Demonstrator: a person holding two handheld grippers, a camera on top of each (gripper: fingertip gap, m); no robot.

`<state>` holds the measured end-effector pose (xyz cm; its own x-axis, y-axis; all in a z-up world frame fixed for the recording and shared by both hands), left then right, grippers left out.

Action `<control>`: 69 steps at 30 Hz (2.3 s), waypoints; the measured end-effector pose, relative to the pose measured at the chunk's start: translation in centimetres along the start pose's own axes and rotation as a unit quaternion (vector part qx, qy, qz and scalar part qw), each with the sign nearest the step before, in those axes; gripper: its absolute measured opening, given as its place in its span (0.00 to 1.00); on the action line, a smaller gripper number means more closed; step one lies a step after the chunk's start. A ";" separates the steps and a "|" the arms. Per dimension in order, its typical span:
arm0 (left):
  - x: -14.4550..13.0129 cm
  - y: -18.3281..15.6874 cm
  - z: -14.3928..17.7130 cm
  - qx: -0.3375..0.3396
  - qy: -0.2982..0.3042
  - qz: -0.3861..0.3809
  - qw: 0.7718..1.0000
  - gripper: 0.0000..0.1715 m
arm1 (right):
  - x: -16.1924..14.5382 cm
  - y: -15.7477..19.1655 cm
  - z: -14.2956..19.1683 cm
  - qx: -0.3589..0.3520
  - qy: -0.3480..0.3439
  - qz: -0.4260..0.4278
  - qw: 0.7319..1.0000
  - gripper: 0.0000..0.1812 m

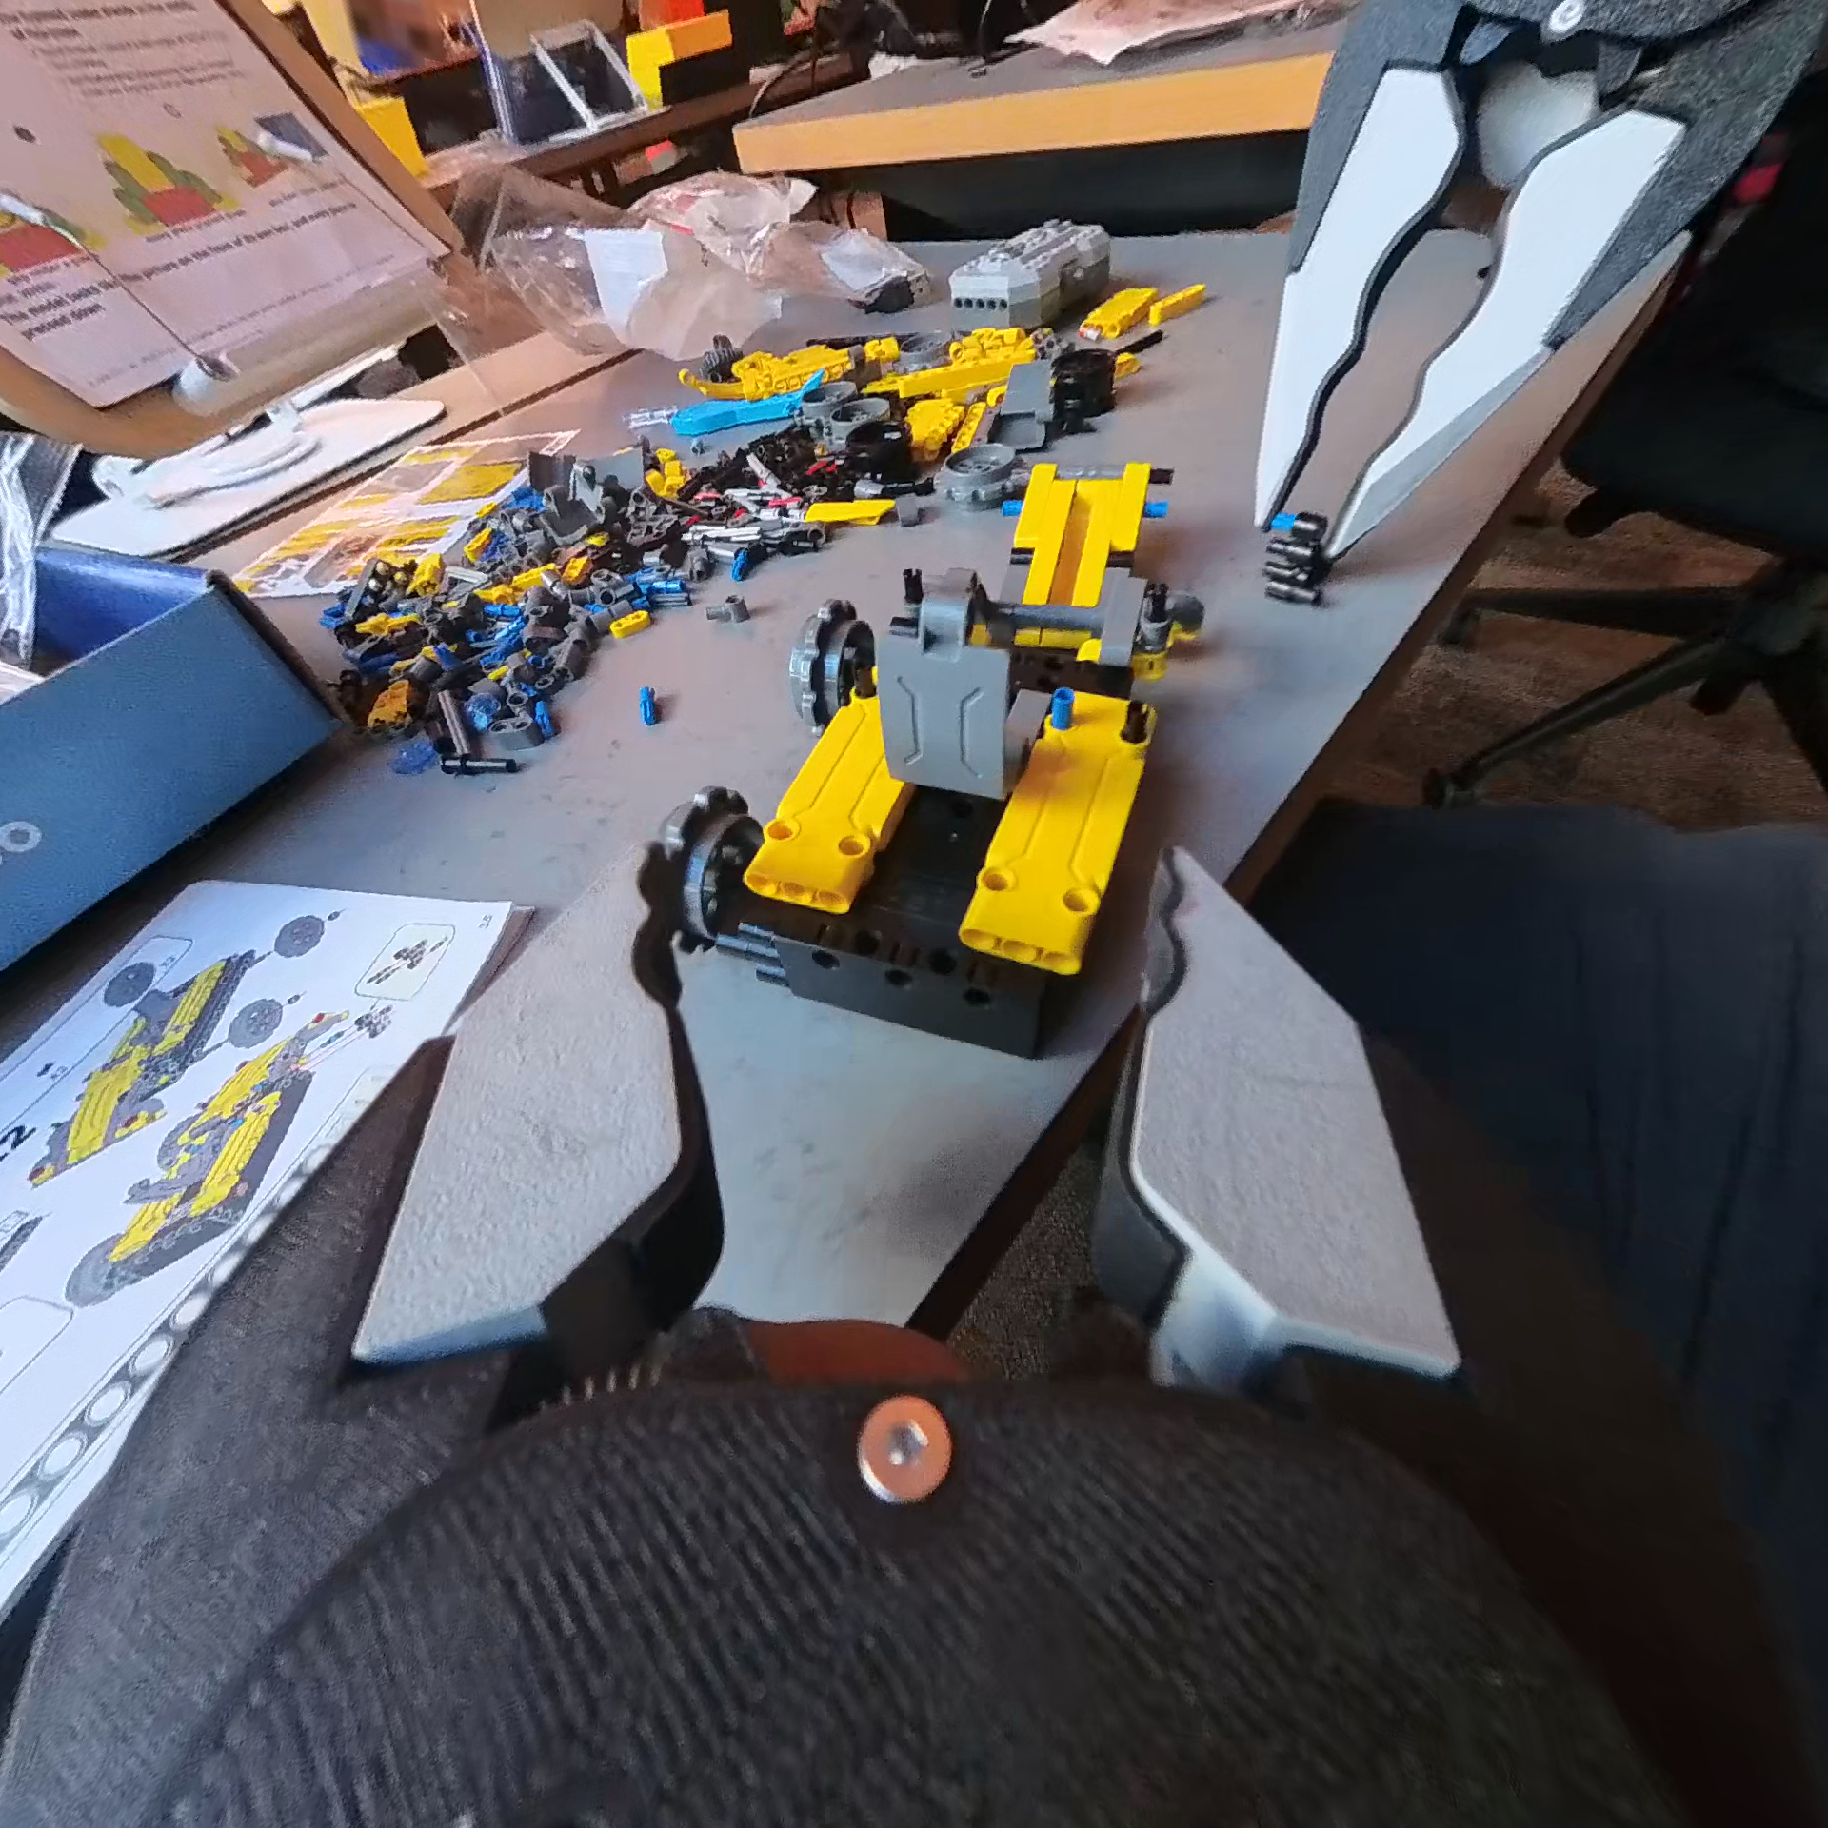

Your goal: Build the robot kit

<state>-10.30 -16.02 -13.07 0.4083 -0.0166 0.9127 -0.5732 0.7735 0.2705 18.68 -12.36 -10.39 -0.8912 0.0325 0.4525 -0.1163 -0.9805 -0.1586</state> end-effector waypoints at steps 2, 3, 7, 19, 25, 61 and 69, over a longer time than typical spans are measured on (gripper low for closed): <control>-0.1 0.0 0.2 0.005 0.004 0.004 1.000 0.54 | -0.1 0.0 0.0 -0.004 0.004 0.004 1.000 0.10; 0.0 -0.1 0.4 0.005 0.005 0.007 1.000 0.54 | -0.2 0.1 -0.1 -0.007 0.008 0.007 1.000 0.13; -0.5 -0.1 1.2 0.012 0.029 0.005 0.999 0.54 | -0.3 0.5 0.9 -0.015 -0.019 -0.010 1.000 0.19; -0.5 -0.3 2.6 -0.024 0.078 -0.080 0.993 0.50 | 5.8 2.5 -2.6 -0.166 -0.097 0.088 0.977 0.25; 0.1 0.1 0.7 -0.070 0.076 -0.120 0.987 0.45 | 6.3 2.1 -4.5 -0.210 -0.062 0.184 0.958 0.20; 3.8 4.2 -1.1 -0.122 0.056 -0.109 0.985 0.19 | 10.7 -8.9 1.3 0.113 -0.054 -0.063 0.990 0.30; 3.9 5.0 -0.8 -0.129 0.079 0.013 0.988 0.19 | 6.3 -6.9 5.4 -0.027 -0.156 -0.188 0.969 0.29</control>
<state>-11.05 -11.71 -8.38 0.5129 0.0884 0.8539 -0.3933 0.9083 0.1423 16.28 -6.47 -1.71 -0.6067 0.3168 0.7291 -0.4368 -0.8991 0.0272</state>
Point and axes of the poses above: each gripper's, where its closed fingertips meet, z back along the fingers, x out of its top, y = z × x across the jaws, the point moved 10 cm from there along z, back along the fingers, and after that the axes turned 7 degrees about -z, right-handed, at the moved point
